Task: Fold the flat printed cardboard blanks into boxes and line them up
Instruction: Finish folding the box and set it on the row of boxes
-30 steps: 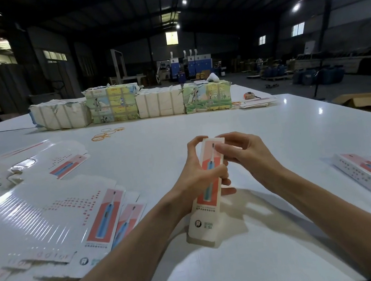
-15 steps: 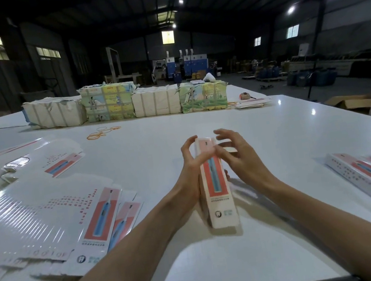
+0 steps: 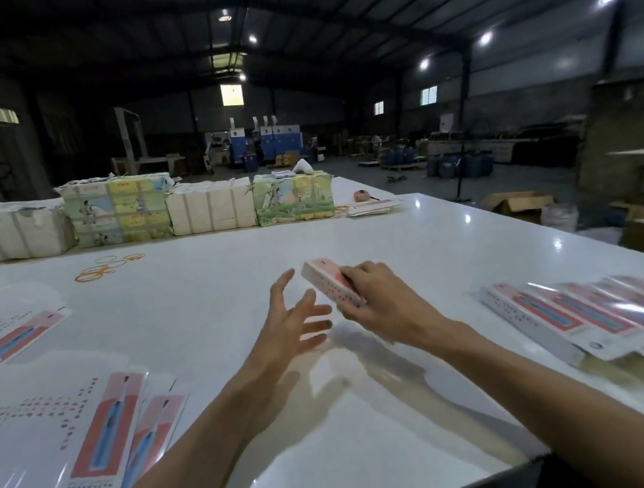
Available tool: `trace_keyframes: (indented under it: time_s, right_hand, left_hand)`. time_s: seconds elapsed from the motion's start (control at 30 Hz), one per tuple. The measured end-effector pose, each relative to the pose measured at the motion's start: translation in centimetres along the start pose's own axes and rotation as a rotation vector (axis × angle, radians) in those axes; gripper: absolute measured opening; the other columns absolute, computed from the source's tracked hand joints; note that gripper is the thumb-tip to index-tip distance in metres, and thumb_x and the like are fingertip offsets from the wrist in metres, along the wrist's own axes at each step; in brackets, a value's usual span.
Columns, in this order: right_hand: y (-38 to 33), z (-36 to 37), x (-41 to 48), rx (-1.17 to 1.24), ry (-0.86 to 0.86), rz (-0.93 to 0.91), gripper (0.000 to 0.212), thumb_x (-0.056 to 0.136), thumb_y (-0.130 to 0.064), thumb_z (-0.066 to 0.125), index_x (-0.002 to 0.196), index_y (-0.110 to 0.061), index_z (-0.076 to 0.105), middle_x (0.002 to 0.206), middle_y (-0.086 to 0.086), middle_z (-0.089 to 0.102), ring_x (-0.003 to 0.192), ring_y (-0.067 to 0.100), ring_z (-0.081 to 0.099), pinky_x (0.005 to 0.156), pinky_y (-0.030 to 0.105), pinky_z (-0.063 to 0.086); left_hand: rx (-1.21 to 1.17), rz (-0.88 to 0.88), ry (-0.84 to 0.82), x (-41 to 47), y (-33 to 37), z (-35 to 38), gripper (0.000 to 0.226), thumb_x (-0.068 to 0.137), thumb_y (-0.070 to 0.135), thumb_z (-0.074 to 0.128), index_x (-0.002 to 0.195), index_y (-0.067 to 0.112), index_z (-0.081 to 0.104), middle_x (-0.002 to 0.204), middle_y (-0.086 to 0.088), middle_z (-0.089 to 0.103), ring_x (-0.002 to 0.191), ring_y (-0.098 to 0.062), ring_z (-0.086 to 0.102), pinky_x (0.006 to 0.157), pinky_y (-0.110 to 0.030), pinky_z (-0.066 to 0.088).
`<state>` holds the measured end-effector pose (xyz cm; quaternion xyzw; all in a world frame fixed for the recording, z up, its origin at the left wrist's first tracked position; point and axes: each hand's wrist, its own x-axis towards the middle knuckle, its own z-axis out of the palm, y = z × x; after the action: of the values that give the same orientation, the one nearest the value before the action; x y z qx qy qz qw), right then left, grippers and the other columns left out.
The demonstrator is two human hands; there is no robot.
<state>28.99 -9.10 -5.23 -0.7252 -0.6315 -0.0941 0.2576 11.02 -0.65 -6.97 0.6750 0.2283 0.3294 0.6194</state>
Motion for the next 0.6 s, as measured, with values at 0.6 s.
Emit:
trace_keyframes:
  time_s: [0.6]
  right_hand:
    - [11.2,-8.0,-12.7,-0.579,-0.08,0.473,0.047,0.109,-0.035,0.048,0.153,-0.024,0.036,0.15,0.0,0.051,0.131,0.019,0.056,0.115,0.042,0.045]
  left_hand:
    - [0.561,0.103,-0.211,-0.2,-1.7,-0.4,0.027,0.104,0.016,0.058,0.099,0.033,0.079,0.088,0.004,0.076,0.075,-0.014,0.061,0.077,-0.032,0.046]
